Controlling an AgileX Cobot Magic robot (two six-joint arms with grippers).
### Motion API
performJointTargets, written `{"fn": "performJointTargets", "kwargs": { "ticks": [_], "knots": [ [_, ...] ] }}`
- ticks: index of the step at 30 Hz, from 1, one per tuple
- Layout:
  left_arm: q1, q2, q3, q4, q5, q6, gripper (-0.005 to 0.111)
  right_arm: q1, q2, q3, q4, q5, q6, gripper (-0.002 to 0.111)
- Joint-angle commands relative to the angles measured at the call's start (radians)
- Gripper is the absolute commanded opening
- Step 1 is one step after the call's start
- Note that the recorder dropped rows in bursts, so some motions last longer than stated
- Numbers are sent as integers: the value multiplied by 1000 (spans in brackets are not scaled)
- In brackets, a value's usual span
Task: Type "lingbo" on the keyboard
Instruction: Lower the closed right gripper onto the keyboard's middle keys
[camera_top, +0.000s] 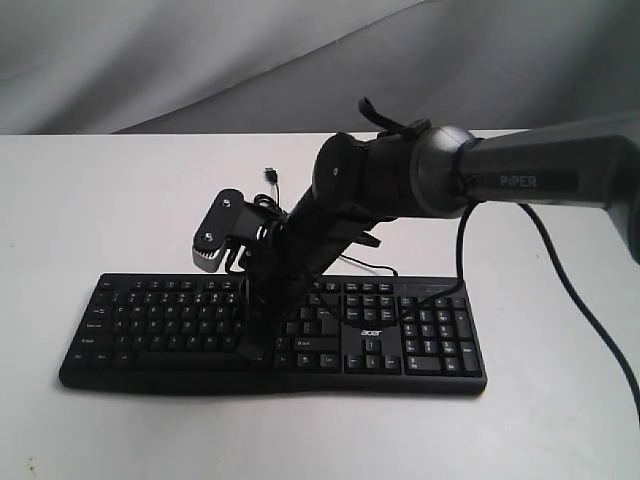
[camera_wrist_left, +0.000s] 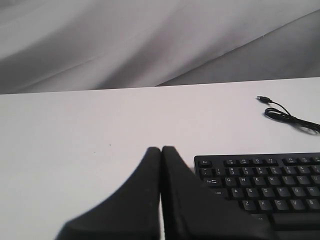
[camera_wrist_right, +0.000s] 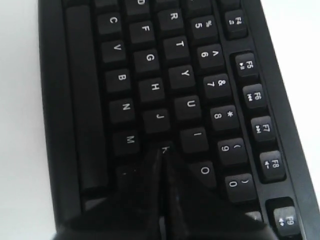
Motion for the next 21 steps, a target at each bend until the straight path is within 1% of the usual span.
{"fn": "performJointTargets", "kwargs": {
  "ticks": [1, 21],
  "knots": [
    [1, -4, 5, -4, -7, -2, 1, -3, 5, -4, -13, -7, 7, 0],
    [1, -4, 5, -4, -7, -2, 1, -3, 5, -4, -43, -7, 14, 0]
  ]
}}
